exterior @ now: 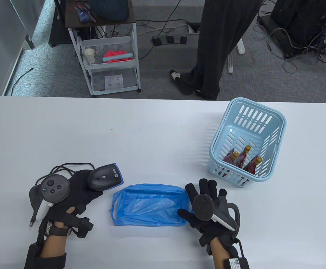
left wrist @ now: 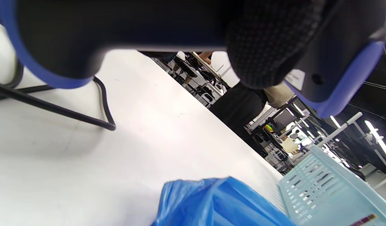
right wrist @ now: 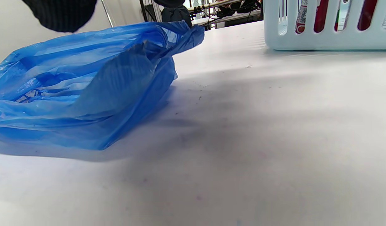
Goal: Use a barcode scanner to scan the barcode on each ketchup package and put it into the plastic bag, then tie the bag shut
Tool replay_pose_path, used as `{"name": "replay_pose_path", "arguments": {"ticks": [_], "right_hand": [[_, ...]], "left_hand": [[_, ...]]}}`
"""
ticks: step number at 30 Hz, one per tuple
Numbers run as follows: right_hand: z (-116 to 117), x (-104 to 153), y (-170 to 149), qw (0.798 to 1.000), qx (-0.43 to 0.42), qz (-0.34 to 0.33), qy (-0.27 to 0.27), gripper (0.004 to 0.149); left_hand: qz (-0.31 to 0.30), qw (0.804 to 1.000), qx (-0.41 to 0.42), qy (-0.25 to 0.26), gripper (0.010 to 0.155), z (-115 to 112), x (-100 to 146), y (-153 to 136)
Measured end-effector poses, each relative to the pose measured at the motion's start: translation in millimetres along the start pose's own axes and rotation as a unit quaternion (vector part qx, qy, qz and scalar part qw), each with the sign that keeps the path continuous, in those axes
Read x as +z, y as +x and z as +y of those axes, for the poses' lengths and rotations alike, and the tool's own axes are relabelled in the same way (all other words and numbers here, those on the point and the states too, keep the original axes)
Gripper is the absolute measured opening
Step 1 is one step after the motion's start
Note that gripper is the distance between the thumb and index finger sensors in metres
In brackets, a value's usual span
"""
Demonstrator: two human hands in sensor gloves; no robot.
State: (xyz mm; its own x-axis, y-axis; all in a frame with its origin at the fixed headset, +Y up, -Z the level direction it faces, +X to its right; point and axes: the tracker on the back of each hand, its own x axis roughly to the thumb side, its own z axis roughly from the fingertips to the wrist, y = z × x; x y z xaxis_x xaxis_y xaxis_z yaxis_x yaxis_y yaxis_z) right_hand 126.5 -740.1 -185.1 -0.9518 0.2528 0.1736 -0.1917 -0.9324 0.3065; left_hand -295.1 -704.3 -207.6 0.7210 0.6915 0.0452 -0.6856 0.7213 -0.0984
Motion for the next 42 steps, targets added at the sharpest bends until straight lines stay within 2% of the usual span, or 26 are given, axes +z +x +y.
{"name": "replay_pose_path", "arguments": {"ticks": [9, 22, 27, 32, 42], "right_hand": [[0.7, 0.0, 0.8, 1.0, 0.004, 0.001, 0.0, 0.087], [1.8, -0.5, 2.0, 1.0, 0.008, 0.002, 0.006, 0.087], [1.3, -0.4, 1.9, 1.0, 0.009, 0.003, 0.004, 0.087], [1.0, -0.5, 2.1, 1.0, 0.011, 0.001, 0.0, 0.087], [2.1, -1.2, 3.2, 1.0, 0.016, 0.0, 0.002, 0.087]], "left_hand": [[-0.018, 1.0, 0.006, -0.015, 0.055, -5.5, 3.7, 0.4], [-0.013, 0.999, 0.015, -0.025, 0.056, -15.5, 1.1, -0.8], [-0.012, 0.999, 0.019, -0.027, 0.059, -16.6, 0.3, -0.1], [-0.017, 0.999, 0.023, -0.031, 0.068, -18.2, 0.3, 0.5], [-0.021, 0.998, 0.028, -0.047, 0.054, -19.9, -0.3, 0.2]]}}
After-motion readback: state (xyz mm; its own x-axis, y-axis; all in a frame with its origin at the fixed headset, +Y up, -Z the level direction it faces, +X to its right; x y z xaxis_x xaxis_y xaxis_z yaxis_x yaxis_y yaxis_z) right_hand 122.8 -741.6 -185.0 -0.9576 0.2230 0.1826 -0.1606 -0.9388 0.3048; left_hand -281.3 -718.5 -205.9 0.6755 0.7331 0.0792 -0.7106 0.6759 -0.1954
